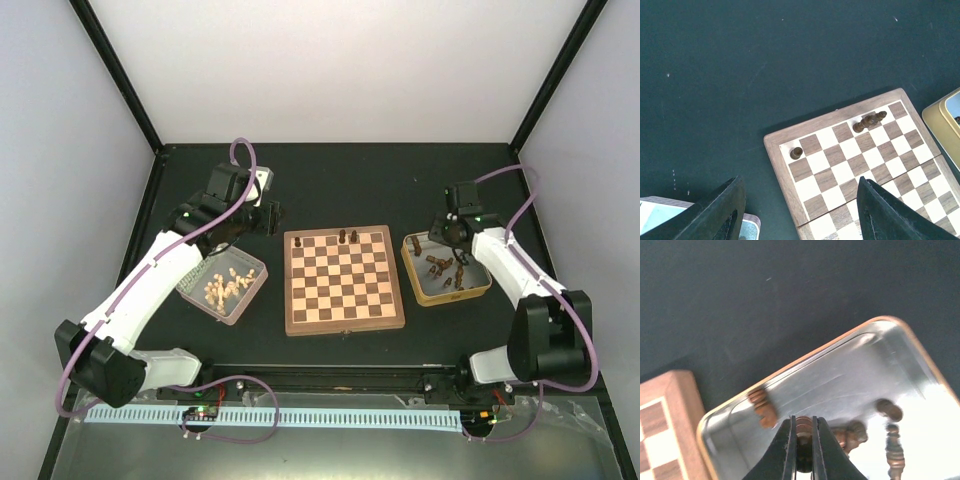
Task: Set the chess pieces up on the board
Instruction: Pick up the chess piece from the storage box, then place the chess piece on the chessboard, then pick up the chess piece from the storage box, then place the chess piece on the chessboard.
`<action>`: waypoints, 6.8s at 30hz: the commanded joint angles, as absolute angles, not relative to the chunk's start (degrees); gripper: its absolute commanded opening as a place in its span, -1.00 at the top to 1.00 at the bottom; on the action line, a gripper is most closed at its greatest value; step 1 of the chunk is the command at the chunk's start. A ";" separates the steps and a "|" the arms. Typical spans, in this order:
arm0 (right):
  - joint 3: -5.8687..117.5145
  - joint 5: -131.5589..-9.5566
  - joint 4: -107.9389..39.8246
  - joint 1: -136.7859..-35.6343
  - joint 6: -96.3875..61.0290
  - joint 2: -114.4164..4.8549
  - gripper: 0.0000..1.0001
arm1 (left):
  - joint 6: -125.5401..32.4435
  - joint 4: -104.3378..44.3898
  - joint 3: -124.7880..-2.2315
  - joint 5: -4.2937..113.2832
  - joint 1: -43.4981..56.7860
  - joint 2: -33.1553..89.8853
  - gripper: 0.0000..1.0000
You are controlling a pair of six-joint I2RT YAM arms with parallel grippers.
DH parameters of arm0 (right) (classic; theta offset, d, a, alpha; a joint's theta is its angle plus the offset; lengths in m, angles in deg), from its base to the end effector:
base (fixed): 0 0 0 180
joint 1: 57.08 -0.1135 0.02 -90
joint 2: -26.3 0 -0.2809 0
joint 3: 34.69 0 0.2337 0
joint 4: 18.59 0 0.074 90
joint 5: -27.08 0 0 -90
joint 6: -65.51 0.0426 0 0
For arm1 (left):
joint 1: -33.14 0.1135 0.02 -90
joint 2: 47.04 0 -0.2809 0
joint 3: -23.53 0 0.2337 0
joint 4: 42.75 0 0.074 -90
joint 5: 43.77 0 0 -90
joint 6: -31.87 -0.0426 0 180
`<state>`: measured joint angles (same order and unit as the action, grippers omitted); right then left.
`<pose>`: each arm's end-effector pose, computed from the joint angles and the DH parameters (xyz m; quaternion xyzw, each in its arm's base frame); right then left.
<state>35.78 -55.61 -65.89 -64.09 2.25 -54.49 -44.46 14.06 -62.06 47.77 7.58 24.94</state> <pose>0.2659 0.0272 0.2507 0.1817 0.9412 0.0222 0.2840 0.2207 -0.1068 0.3558 0.1004 0.9122 -0.1449 0.3699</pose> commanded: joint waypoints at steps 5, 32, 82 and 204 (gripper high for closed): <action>41.82 -59.21 -67.85 -74.90 5.52 -55.51 0.95 | -44.54 12.58 -62.09 47.94 8.01 23.86 -0.26; 56.63 -57.74 -65.28 -88.50 5.10 -79.00 0.93 | -44.72 12.30 -61.29 47.80 8.62 23.27 -0.26; 46.39 -52.23 -66.15 -81.73 7.13 -60.02 0.37 | -44.20 11.10 -60.26 47.80 9.05 21.50 -0.28; 38.36 -46.50 -66.44 -79.38 9.01 -52.86 0.29 | -46.45 2.43 -53.92 51.73 9.24 13.88 -0.98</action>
<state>42.84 -51.26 -67.26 -83.83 7.45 -57.05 -45.66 3.59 -54.08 51.01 8.83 14.78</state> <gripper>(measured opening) 0.357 0.988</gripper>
